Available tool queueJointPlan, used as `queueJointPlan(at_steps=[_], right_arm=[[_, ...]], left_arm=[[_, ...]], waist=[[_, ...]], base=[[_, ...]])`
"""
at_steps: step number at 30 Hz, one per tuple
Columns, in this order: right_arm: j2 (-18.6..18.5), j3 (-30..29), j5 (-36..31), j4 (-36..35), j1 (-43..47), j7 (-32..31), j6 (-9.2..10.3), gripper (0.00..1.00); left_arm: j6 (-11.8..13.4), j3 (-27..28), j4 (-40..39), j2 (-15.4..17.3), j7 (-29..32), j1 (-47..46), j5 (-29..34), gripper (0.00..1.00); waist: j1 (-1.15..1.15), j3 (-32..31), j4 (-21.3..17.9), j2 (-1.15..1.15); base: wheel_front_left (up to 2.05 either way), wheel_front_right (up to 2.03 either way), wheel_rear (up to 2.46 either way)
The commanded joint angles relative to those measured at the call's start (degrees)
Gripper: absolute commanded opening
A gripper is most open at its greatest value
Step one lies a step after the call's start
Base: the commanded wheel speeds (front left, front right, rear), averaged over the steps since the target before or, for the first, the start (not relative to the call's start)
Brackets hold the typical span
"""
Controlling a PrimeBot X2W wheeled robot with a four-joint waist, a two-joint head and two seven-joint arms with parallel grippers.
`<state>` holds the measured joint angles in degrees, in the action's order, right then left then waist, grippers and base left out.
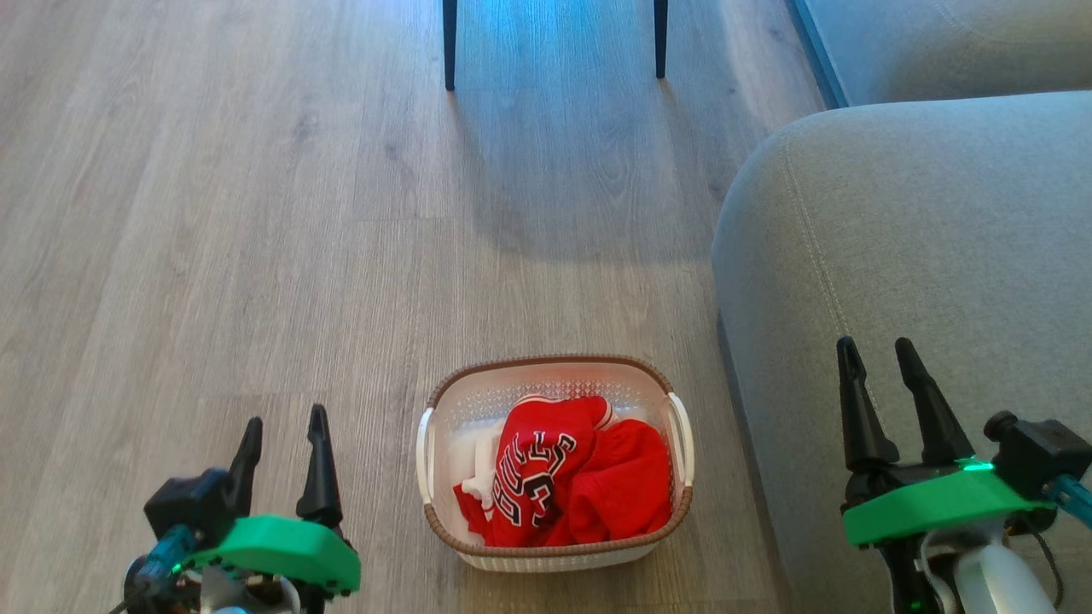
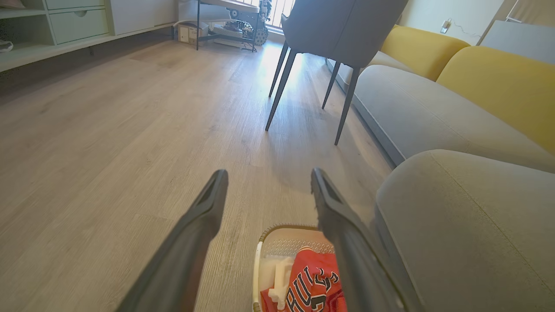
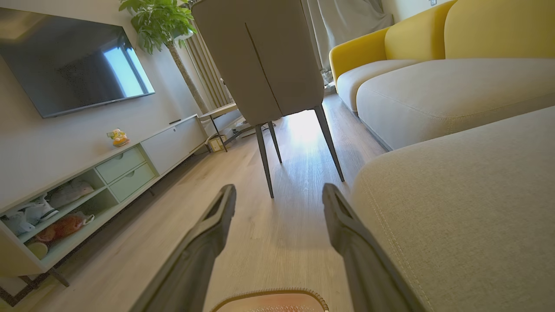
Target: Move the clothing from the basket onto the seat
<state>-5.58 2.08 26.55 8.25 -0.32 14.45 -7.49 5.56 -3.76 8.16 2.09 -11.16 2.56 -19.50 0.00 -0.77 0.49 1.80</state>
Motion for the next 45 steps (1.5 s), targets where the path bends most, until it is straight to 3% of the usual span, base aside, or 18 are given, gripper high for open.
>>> queueJointPlan(at_steps=[1,19,45], right_arm=[[0.12,0.45,-1.79,-2.34,-0.71,0.47,0.00,1.00],[2.70,-2.67,-16.30,-2.19,0.26,0.55,0.00,1.00],[2.70,-2.70,-16.27,-2.17,0.20,0.55,0.00,1.00]], left_arm=[[0.27,1.18,-2.10,0.66,-0.82,-1.57,1.60,1.00],[0.70,0.76,-0.12,0.78,-3.84,-0.45,12.38,1.00],[0.55,1.61,0.46,0.78,-3.84,-0.39,10.65,1.00]], waist=[[0.00,-0.03,-0.01,0.00],[0.00,-1.47,-0.07,0.00],[0.00,-0.28,-0.36,0.00]], base=[[0.00,0.00,0.00],[0.00,0.00,0.00],[0.00,0.00,0.00]])
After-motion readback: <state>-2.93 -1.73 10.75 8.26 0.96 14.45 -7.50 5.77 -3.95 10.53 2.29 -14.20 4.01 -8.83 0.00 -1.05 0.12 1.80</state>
